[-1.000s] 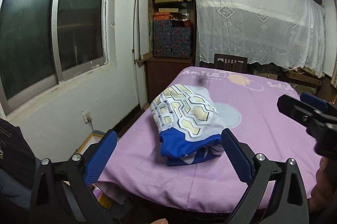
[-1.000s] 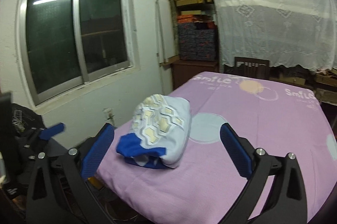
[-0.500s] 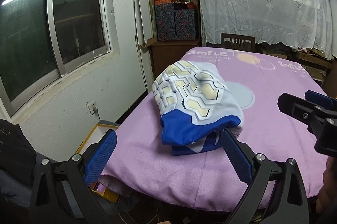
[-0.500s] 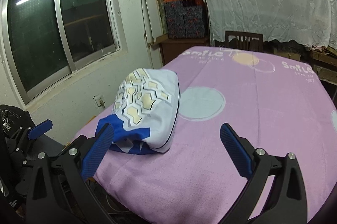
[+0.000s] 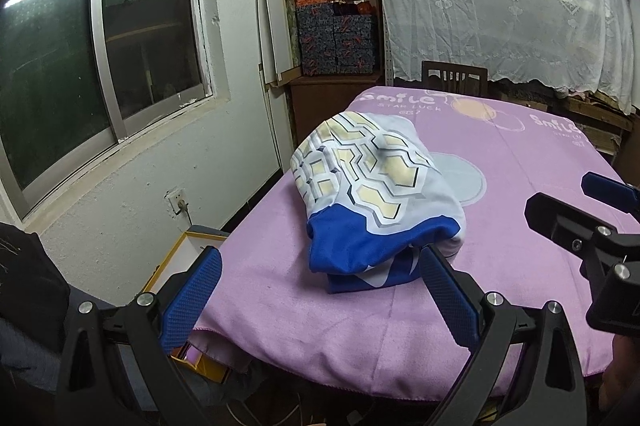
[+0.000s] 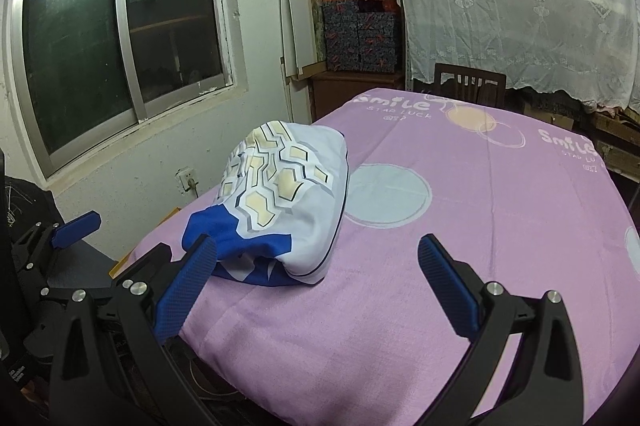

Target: Fold large clothes

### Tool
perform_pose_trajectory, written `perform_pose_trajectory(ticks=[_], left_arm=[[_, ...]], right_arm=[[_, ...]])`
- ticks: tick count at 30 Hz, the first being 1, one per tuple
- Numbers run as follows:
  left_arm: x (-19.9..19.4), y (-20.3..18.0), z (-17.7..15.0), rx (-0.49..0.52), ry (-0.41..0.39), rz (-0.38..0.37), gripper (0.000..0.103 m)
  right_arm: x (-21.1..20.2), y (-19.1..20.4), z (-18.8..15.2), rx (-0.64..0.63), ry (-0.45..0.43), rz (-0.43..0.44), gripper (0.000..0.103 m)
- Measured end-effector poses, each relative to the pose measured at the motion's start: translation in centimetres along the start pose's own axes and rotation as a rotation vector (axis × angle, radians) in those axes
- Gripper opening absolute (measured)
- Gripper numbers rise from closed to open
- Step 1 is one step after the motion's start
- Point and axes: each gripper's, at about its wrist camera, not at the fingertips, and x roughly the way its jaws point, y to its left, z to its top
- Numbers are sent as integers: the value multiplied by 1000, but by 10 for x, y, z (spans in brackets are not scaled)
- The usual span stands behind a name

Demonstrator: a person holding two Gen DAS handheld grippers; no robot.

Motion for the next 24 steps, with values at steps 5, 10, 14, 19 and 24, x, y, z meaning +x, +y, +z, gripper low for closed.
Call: perform_pose_trajectory(ticks=[5,10,14,19,24], left_arm=[[12,-5,-5,10,43,-2,99],[21,-11,-10,18,76,-4,99],[26,-14,-12,23,92,-4,99],[26,-17,-13,29,95,-6,99],[26,-17,-13,27,95,-10,99]], right_arm=[[12,0,-7,-16,39,-33,98],[23,-6,-12,9,91,-10,98],[28,-7,-15,13,106,-7,98],[34,-9,-17,24,128,0,98],[34,-9,-17,25,129,3,98]])
